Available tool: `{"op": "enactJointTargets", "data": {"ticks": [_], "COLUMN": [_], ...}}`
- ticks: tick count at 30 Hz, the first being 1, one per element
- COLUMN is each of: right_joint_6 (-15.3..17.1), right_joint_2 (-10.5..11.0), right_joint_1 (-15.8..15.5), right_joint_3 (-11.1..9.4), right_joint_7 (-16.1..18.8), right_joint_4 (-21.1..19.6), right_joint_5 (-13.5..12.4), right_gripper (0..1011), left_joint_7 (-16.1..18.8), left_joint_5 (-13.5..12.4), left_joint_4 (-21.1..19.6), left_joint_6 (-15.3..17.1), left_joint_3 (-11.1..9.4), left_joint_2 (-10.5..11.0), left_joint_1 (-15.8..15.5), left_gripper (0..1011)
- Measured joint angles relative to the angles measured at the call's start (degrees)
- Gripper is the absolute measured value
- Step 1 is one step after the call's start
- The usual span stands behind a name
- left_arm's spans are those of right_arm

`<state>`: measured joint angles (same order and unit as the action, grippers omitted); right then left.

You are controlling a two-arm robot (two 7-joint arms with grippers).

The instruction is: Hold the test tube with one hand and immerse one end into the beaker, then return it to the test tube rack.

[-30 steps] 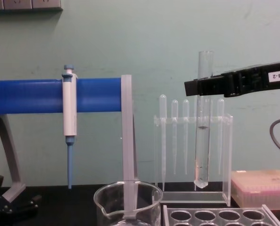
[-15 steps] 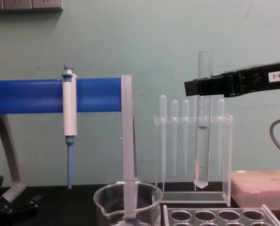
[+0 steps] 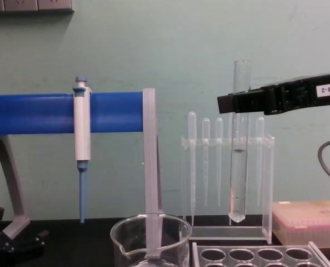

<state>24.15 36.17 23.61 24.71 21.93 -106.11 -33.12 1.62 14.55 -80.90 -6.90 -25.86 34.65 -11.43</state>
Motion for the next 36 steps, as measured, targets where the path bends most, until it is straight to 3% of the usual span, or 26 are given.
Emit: {"op": "enactJointTargets", "data": {"ticks": [20,26,36], "right_joint_6": [0.0,0.1,-0.2], "right_joint_2": [0.0,-0.8,-4.8], "right_joint_1": [0.0,3.2,9.0], "right_joint_3": [0.0,2.3,6.5], "right_joint_7": [0.0,2.0,3.7], "right_joint_4": [0.0,1.3,4.4], "right_joint_5": [0.0,0.1,0.2], "right_gripper": [227,227,226], "left_joint_7": [0.0,0.0,0.0], "left_joint_5": [0.0,0.0,0.0], "left_joint_4": [0.0,0.0,0.0], "left_joint_6": [0.0,0.0,0.0], "left_joint_3": [0.0,0.0,0.0], "left_joint_2": [0.0,0.0,0.0], "left_joint_1": [0.0,0.0,0.0], "left_gripper": [1000,1000,1000]}}
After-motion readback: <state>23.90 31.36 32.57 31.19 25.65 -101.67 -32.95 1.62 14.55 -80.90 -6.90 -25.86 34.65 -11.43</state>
